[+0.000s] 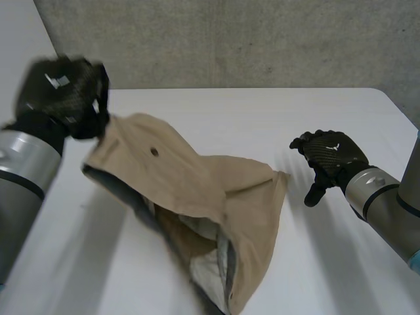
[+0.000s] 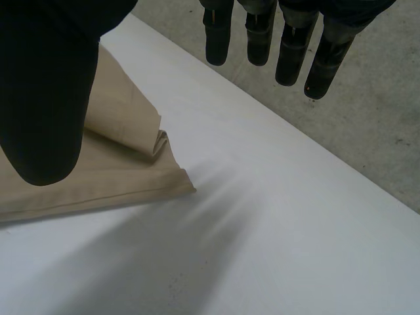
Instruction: Fold the shorts.
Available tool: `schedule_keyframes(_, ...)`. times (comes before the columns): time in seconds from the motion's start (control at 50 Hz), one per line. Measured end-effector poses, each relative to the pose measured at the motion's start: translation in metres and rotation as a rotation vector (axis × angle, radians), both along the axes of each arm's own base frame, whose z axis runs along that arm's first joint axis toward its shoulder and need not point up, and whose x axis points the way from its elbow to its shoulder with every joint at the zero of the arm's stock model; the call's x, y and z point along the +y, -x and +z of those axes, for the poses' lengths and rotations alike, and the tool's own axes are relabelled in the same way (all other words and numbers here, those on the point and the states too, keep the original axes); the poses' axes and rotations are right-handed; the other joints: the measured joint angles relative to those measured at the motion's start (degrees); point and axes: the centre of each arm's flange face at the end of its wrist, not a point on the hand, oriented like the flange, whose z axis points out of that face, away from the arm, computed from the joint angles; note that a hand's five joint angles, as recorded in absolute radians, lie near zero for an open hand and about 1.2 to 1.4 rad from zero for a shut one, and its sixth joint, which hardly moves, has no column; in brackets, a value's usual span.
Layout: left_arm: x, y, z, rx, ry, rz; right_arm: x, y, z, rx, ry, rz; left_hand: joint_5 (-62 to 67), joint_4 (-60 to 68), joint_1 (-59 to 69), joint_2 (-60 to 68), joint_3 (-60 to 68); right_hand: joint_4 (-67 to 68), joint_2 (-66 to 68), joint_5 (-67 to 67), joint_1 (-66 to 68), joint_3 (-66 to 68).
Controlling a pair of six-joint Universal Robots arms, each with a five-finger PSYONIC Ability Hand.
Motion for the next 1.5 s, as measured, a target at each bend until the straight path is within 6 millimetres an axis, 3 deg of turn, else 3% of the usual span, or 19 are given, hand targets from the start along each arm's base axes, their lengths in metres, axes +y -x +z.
schedule_keyframes(0.06,0.008,-0.001,0.018,0.032,0.058,-0.013,0.0,0.0,0.0,0.0,0.0,0.001,0.0,0.0,0.0,0.0,0.0,0.0,0.0,0.0,0.0,0.0)
schedule_keyframes(0.14,0.014,0.003,0.024,0.044,0.076,-0.046,0.0,0.0,-0.001,-0.002,0.0,0.004,0.0,0.0,0.0,0.0,0.07,0.0,0.0,0.0,0.0,0.0)
schedule_keyframes(0.32,0.014,0.043,0.001,0.029,-0.007,-0.177,0.001,-0.001,-0.003,-0.003,-0.004,0.01,0.0,0.01,0.0,0.2,0.3,0.0,0.0,0.0,0.0,0.0)
schedule_keyframes(0.4,0.011,0.072,-0.004,0.035,-0.021,-0.239,0.001,0.0,-0.004,-0.003,-0.003,0.009,0.0,0.21,0.0,0.2,0.3,0.0,0.0,0.0,0.0,0.0)
schedule_keyframes(0.5,-0.004,0.101,0.006,0.064,0.015,-0.27,-0.001,0.002,-0.004,-0.002,-0.001,-0.003,0.0,0.21,0.0,0.2,0.3,0.0,0.0,0.0,0.0,0.0)
schedule_keyframes(0.68,-0.047,0.177,0.03,0.17,0.17,-0.316,-0.009,0.01,-0.006,-0.006,0.025,-0.06,0.0,0.22,0.0,0.27,0.35,0.0,0.0,0.0,0.0,0.0)
schedule_keyframes(0.74,-0.057,0.194,0.028,0.197,0.208,-0.324,-0.013,0.014,-0.006,-0.005,0.036,-0.089,0.0,0.22,0.0,0.28,0.35,0.0,0.0,0.0,0.0,0.0)
schedule_keyframes(0.82,-0.077,0.214,0.004,0.211,0.233,-0.326,-0.017,0.019,-0.005,-0.002,0.047,-0.125,-1.26,-2.01,-1.06,-2.22,-1.68,0.0,0.0,0.01,0.0,0.0)
schedule_keyframes(0.84,-0.081,0.218,-0.004,0.208,0.23,-0.327,-0.017,0.019,-0.005,-0.001,0.048,-0.13,-14.69,-16.01,-16.32,-17.02,-15.45,0.0,0.0,0.0,0.0,0.0)
schedule_keyframes(0.86,-0.081,0.218,-0.004,0.208,0.23,-0.327,-0.017,0.019,-0.005,-0.001,0.048,-0.13,-14.69,-16.01,-16.32,-17.02,-15.45,0.0,0.0,0.0,0.0,0.0)
schedule_keyframes(0.88,-0.087,0.223,-0.02,0.199,0.219,-0.328,-0.018,0.02,-0.005,-0.001,0.05,-0.137,-40.98,-42.76,-46.12,-42.41,-41.6,0.0,0.0,0.0,0.0,0.0)
schedule_keyframes(0.94,-0.09,0.225,-0.037,0.181,0.192,-0.325,-0.018,0.021,-0.004,0.0,0.052,-0.141,-53.72,-56.57,-54.35,-55.98,-55.37,0.0,0.0,0.0,0.0,0.0)
schedule_keyframes(1.04,-0.088,0.22,-0.054,0.146,0.127,-0.301,-0.021,0.023,-0.001,-0.002,0.063,-0.154,-53.93,-57.08,-54.35,-56.57,-55.73,0.0,0.0,0.0,0.0,0.0)
schedule_keyframes(1.12,-0.084,0.209,-0.051,0.133,0.096,-0.267,-0.028,0.031,0.005,-0.003,0.082,-0.187,-53.92,-57.08,-54.35,-56.57,-55.73,0.0,0.0,0.0,0.0,0.0)
schedule_keyframes(1.26,-0.069,0.168,-0.031,0.11,0.039,-0.193,-0.037,0.046,0.031,-0.007,0.154,-0.244,-53.89,-57.08,-54.35,-56.57,-55.73,0.0,0.0,0.0,0.0,0.0)
schedule_keyframes(1.38,-0.039,0.132,-0.031,0.068,-0.033,-0.17,-0.016,0.045,0.056,0.081,0.148,-0.159,-53.91,-57.08,-54.35,-56.57,-55.73,0.0,0.0,0.0,0.0,0.0)
schedule_keyframes(1.5,-0.012,0.108,-0.049,0.04,-0.128,-0.162,0.024,0.036,0.053,0.165,-0.014,-0.001,-53.91,-57.08,-54.35,-56.58,-55.73,0.0,0.0,0.0,0.0,0.0)
